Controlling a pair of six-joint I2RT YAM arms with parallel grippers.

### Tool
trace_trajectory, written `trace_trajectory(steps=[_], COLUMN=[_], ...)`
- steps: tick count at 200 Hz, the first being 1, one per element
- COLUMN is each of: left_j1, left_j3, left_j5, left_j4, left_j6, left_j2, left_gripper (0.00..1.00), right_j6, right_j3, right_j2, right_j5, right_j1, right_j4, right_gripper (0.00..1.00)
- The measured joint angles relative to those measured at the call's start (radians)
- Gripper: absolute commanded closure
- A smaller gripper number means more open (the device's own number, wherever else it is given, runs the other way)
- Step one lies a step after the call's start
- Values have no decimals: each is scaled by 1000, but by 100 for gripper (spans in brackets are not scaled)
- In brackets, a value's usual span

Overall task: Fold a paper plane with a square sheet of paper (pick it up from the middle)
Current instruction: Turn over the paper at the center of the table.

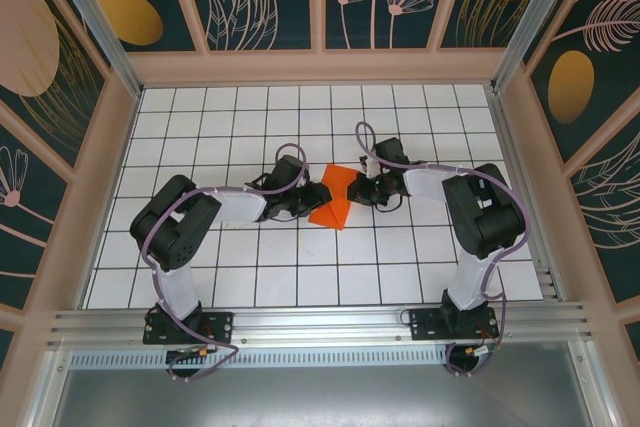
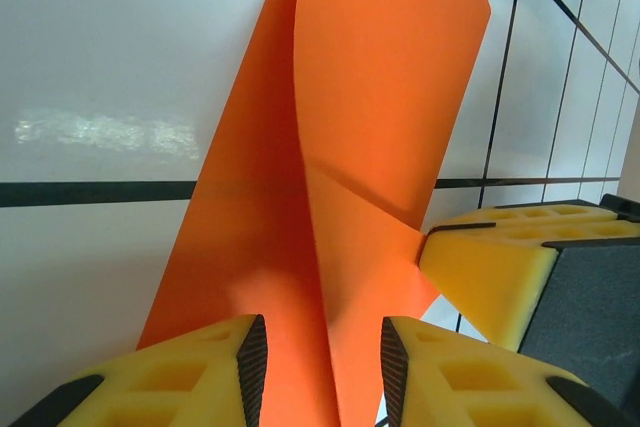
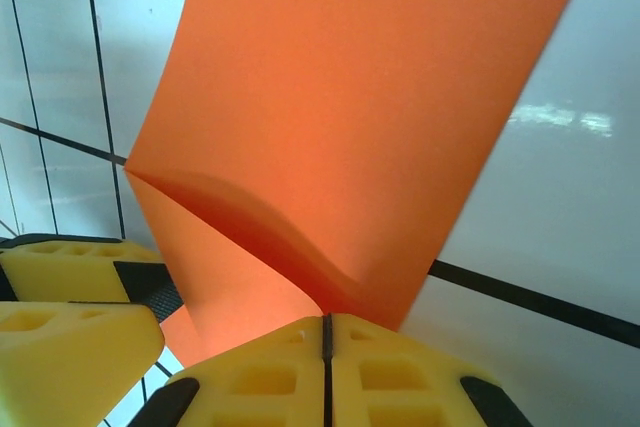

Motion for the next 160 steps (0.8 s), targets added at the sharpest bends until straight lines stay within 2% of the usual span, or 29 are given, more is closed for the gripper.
trace_trajectory(steps=[40,83,108,125,160], left_j1=[0,0,0,0,0], left_j3=[37,63,69,69,69], left_j5=[19,30,42,46,39], left_j4=[3,16,36,56,71], left_j6=[7,20,26,39,70], left_j2=[22,64,70,70,70], left_gripper=[70,73,81,87,94], right_j6=[0,0,1,6,47], right_j3=[-1,-2,-2,-2,-26], right_j2=[0,0,0,-1,-79], right_j5=[4,4,4,4,15], right_j1=[0,0,0,-2,-31], right_j4=[0,0,0,0,-3], right_gripper=[90,90,88,80,50])
